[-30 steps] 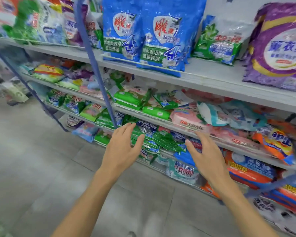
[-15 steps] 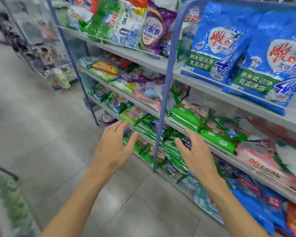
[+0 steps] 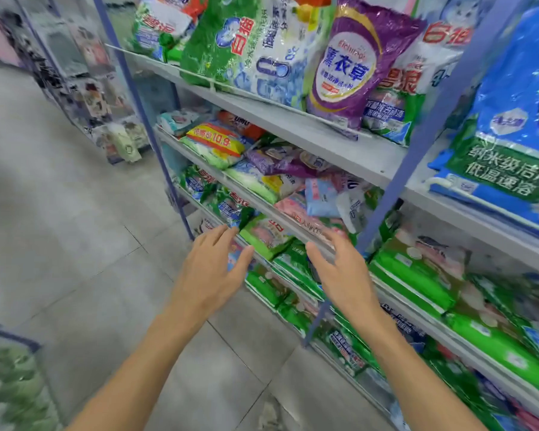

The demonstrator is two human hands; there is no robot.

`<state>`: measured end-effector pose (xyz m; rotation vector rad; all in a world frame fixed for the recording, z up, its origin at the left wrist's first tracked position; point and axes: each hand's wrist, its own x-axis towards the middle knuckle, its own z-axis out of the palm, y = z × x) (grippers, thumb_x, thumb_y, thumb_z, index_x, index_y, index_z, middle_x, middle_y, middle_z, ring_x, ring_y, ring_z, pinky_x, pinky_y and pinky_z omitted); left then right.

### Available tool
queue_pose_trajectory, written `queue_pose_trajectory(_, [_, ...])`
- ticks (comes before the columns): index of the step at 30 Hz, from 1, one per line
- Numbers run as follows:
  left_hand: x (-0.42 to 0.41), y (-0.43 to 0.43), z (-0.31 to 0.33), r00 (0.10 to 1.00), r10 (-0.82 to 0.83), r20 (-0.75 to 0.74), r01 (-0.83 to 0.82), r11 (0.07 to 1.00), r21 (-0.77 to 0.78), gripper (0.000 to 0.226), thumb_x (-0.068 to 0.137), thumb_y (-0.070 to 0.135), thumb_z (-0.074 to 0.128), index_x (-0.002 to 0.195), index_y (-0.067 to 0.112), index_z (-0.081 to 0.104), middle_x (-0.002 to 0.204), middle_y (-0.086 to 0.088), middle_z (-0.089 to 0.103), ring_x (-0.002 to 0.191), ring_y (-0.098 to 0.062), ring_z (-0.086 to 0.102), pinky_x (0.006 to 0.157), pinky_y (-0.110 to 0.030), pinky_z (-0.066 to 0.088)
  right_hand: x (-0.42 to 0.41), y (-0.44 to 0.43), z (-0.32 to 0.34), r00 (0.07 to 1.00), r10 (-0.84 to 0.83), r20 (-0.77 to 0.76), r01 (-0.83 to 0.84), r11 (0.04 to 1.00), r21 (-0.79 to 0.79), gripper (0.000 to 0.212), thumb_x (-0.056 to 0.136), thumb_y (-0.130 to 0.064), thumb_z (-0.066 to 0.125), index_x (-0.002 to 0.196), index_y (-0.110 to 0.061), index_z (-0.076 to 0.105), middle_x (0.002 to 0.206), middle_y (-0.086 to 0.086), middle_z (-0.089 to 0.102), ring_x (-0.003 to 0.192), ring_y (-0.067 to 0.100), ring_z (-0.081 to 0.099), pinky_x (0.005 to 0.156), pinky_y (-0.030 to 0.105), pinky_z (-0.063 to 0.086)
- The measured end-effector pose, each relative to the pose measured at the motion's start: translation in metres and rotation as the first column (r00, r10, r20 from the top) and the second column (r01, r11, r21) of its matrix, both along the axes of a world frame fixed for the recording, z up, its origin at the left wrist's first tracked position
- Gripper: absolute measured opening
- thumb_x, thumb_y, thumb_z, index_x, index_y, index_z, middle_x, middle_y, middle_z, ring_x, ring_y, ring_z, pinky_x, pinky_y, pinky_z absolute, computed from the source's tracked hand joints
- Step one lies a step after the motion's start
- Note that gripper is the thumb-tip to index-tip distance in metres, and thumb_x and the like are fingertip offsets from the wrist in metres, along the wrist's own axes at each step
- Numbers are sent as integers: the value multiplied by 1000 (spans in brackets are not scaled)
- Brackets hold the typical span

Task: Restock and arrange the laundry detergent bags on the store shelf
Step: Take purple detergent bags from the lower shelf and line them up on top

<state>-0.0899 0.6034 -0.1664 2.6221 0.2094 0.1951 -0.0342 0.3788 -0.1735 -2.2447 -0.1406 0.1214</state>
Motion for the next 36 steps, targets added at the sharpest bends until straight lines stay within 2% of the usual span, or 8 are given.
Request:
queue_pose_trajectory(9, [106, 72, -24, 993, -54, -106, 55, 998, 14, 63, 103, 56, 39, 152, 17, 42, 157, -3, 42, 147, -22, 34, 120, -42, 31, 86, 63, -17, 994, -72, -86, 75, 997, 30, 65, 102, -58, 46, 157, -24, 37, 161, -4, 39, 148, 15, 36, 119, 40, 33])
queue_pose_trajectory(16, [192, 138, -55, 981, -163, -109, 161, 987, -23, 64, 103, 56, 38, 150, 14, 46, 155, -3, 46, 142, -24, 41, 117, -45, 36, 138, 124, -38, 946, -262, -193, 281, 957, 77, 48, 103, -52, 50, 144, -27, 52, 146, -5, 53, 133, 14, 50, 98, 28, 36])
queue_pose_trajectory(19, [234, 169, -68, 963, -239, -124, 235, 971, -52, 64, 103, 57, 39, 149, 13, 47, 153, -4, 48, 142, -24, 41, 116, -45, 37, 166, 156, -50, 901, -376, -216, 409, 903, 132, 22, 103, -44, 54, 121, -34, 61, 121, -11, 59, 110, 6, 57, 89, 22, 39])
queue_pose_trajectory(23, [292, 194, -79, 936, -328, -126, 322, 944, -69, 61, 104, 51, 42, 152, 14, 43, 156, -7, 44, 145, -25, 35, 117, -42, 34, 209, 192, -73, 852, -457, -256, 507, 842, 182, 37, 102, -45, 56, 134, -27, 59, 129, -10, 60, 118, 11, 55, 92, 29, 38])
queue_pose_trajectory(27, [357, 188, -99, 909, -408, -85, 404, 912, -69, 56, 105, 48, 44, 147, 11, 46, 148, -12, 51, 135, -32, 45, 109, -43, 41, 254, 211, -97, 804, -518, -291, 589, 761, 273, 30, 100, -45, 60, 123, -26, 64, 117, -10, 65, 99, 6, 58, 77, 19, 40])
queue_pose_trajectory(29, [392, 179, -111, 903, -425, -60, 422, 904, -64, 52, 104, 50, 43, 135, 9, 53, 130, -16, 59, 122, -38, 52, 99, -48, 46, 274, 214, -107, 798, -519, -307, 598, 747, 291, 14, 98, -46, 62, 107, -36, 62, 105, -17, 63, 98, 6, 60, 81, 24, 44])
queue_pose_trajectory(32, [441, 161, -123, 902, -426, 66, 430, 898, -88, 48, 102, 45, 43, 129, 7, 55, 115, -18, 64, 111, -38, 56, 89, -46, 49, 302, 211, -122, 751, -528, -396, 658, 644, 390, 35, 91, -48, 71, 116, -25, 61, 110, -5, 68, 102, 17, 67, 95, 40, 55])
queue_pose_trajectory(36, [489, 139, -119, 938, -338, -74, 346, 912, 221, 57, 105, 44, 18, 134, 10, 54, 121, -19, 60, 111, -41, 57, 83, -43, 43, 336, 209, -134, 680, -526, -510, 732, 465, 498, 32, 87, -35, 81, 100, -10, 65, 88, 8, 76, 74, 22, 72, 78, 39, 64])
